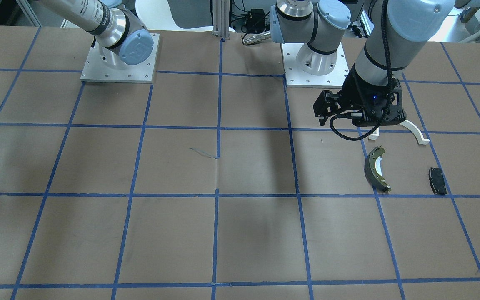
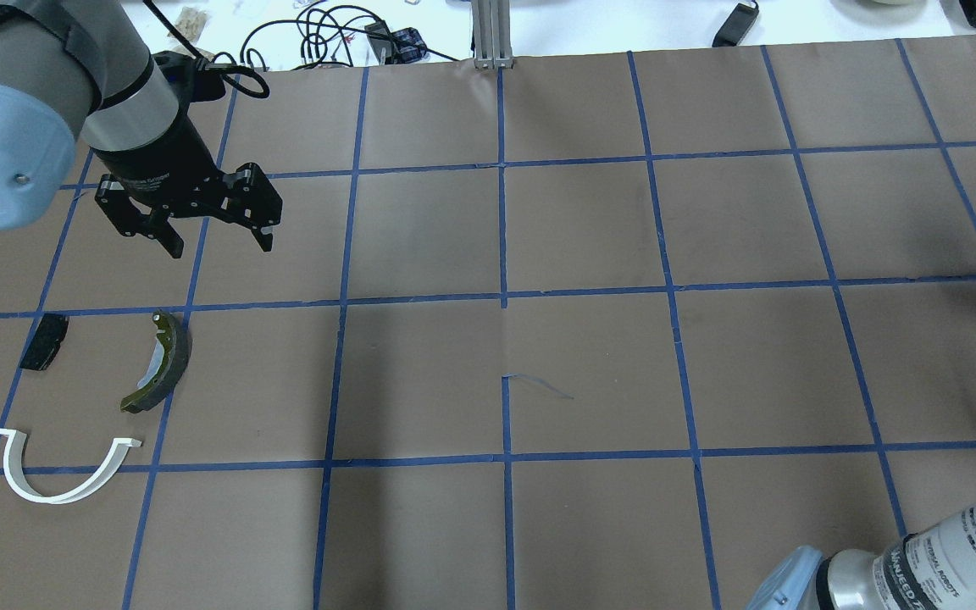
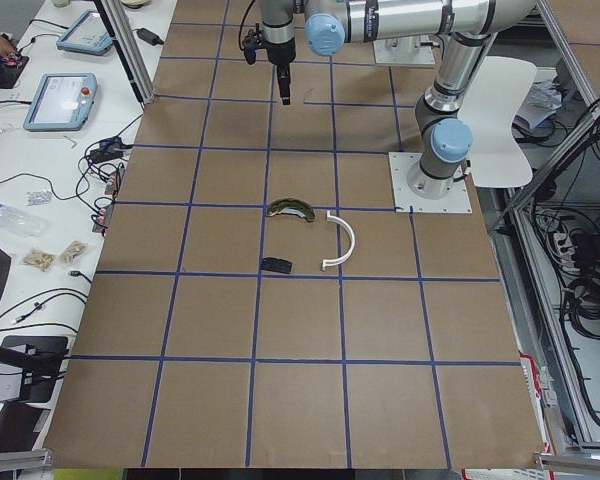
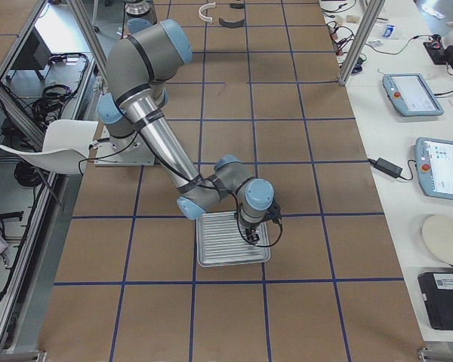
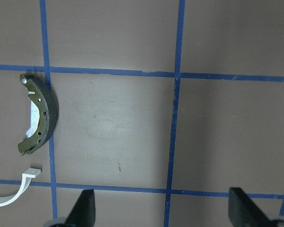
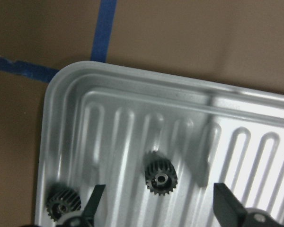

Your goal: Place bearing gear from tray to pile

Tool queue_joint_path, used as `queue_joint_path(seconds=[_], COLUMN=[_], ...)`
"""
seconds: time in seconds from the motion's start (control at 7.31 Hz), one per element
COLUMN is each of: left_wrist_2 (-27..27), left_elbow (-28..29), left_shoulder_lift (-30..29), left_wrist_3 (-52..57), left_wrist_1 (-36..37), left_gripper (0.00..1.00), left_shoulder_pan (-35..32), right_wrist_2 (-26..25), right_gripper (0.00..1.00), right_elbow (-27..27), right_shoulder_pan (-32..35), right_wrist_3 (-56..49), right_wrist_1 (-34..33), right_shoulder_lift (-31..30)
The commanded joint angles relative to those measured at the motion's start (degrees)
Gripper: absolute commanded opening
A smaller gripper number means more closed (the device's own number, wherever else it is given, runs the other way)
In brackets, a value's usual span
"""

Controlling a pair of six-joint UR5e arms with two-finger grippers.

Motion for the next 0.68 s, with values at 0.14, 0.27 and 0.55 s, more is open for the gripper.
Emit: queue_joint_path(seconds=[0.14, 0.27, 0.55], left_wrist_2=[0.09, 0.18, 0.97], left_elbow=[-0.08, -0.08, -0.08], left_shoulder_lift=[-0.03, 0.14, -0.12], left_wrist_3=[0.00, -0.09, -0.09], left_wrist_1=[0.00, -0.09, 0.00], left_gripper=[1.00, 1.00, 1.00], left_shoulder_pan=[0.01, 0.01, 0.01], right_wrist_2=[-0.04, -0.12, -0.13], right_gripper=[0.48, 0.48, 0.48], right_elbow=[0.53, 0.53, 0.53], right_shoulder_pan=[0.00, 0.00, -0.09], right_wrist_3=[1.28, 1.81, 1.81], right_wrist_1=[-0.05, -0.66, -2.16], right_shoulder_lift=[0.54, 0.54, 0.72])
